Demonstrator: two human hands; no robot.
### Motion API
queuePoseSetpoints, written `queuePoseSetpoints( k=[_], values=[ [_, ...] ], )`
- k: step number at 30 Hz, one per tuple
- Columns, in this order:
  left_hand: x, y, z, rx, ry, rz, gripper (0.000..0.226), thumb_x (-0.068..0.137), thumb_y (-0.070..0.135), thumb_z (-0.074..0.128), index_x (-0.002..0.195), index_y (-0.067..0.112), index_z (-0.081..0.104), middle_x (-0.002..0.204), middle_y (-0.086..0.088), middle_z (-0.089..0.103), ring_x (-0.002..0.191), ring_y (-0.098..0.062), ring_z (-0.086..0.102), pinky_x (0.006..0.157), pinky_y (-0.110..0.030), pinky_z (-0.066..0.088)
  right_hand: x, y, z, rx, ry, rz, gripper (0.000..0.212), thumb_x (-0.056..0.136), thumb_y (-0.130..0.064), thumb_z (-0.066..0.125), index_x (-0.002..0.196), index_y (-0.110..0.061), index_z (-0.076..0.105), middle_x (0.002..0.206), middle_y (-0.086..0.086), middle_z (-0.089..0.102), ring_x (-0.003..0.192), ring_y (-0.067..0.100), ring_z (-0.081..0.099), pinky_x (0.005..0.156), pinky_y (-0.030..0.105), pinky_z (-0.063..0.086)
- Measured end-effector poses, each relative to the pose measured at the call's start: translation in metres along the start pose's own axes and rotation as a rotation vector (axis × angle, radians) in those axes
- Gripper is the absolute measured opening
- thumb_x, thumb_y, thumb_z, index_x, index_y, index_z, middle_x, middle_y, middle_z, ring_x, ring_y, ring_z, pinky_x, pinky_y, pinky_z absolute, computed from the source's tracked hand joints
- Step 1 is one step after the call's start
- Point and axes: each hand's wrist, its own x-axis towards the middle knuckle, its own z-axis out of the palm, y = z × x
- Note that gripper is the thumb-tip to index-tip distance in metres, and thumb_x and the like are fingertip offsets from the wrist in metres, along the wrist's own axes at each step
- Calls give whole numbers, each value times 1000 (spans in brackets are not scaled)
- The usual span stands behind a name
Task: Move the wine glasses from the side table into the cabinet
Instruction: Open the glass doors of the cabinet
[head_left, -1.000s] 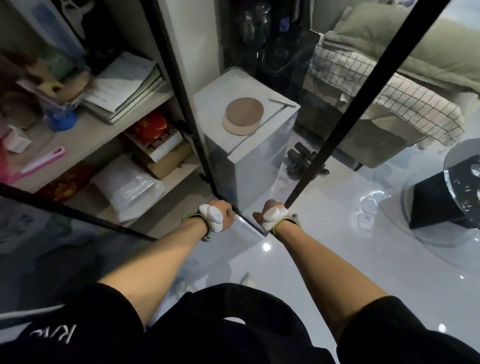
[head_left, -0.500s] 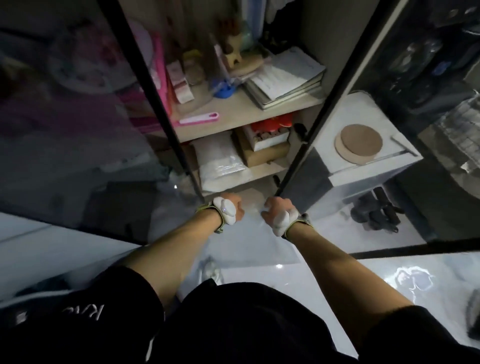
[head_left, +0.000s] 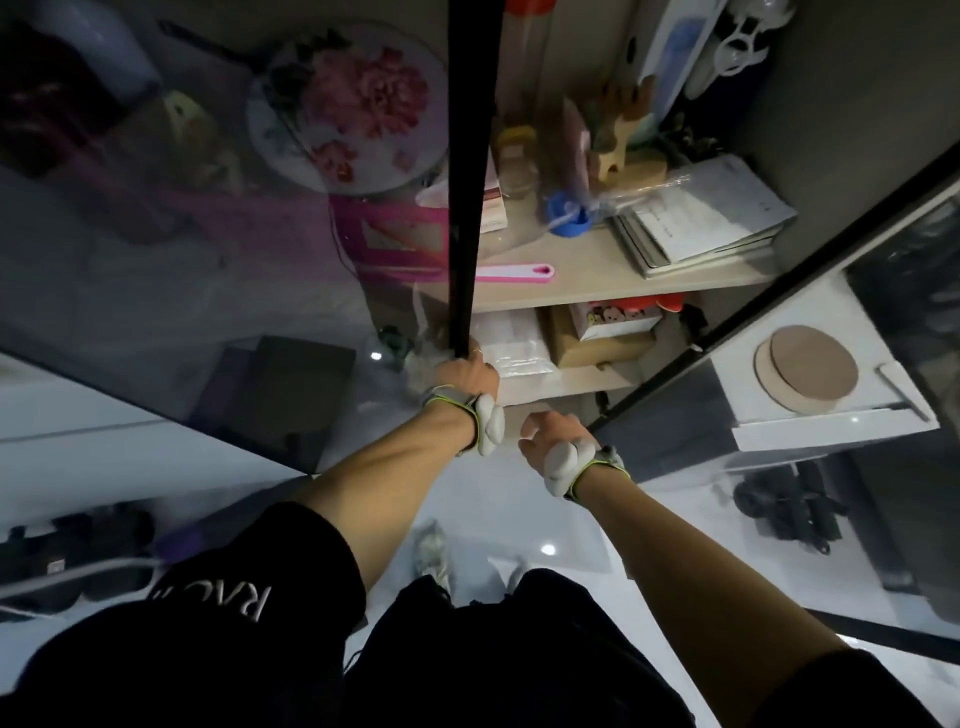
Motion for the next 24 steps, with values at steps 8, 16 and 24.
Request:
queuePoseSetpoints(
  k=[8, 16, 24],
  values=[
    [-1, 3, 19, -15, -37, -76, 56, 101, 17, 31, 153, 11, 11, 137, -25, 51, 122, -40, 53, 99, -40, 41, 10, 17, -14, -169, 30, -147, 29, 91, -28, 54, 117, -19, 61, 126, 5, 60, 117, 25, 56, 95, 29, 46],
    [-52, 10, 46, 23, -142, -186, 61, 99, 23, 37, 153, 9, 13, 149, -20, 38, 119, -40, 54, 101, -42, 41, 21, 21, -26, -461, -163, -337, 44, 87, -21, 56, 130, -21, 51, 142, 1, 45, 131, 25, 45, 104, 32, 42],
    [-109, 15, 60, 2, -102, -122, 57, 94, 9, 45, 148, 5, 30, 162, -9, 9, 115, -39, 54, 92, -42, 47, 19, 16, 8, -486, -182, -422, 35, 95, -23, 52, 130, -15, 54, 141, 6, 47, 135, 24, 42, 109, 26, 31]
  ],
)
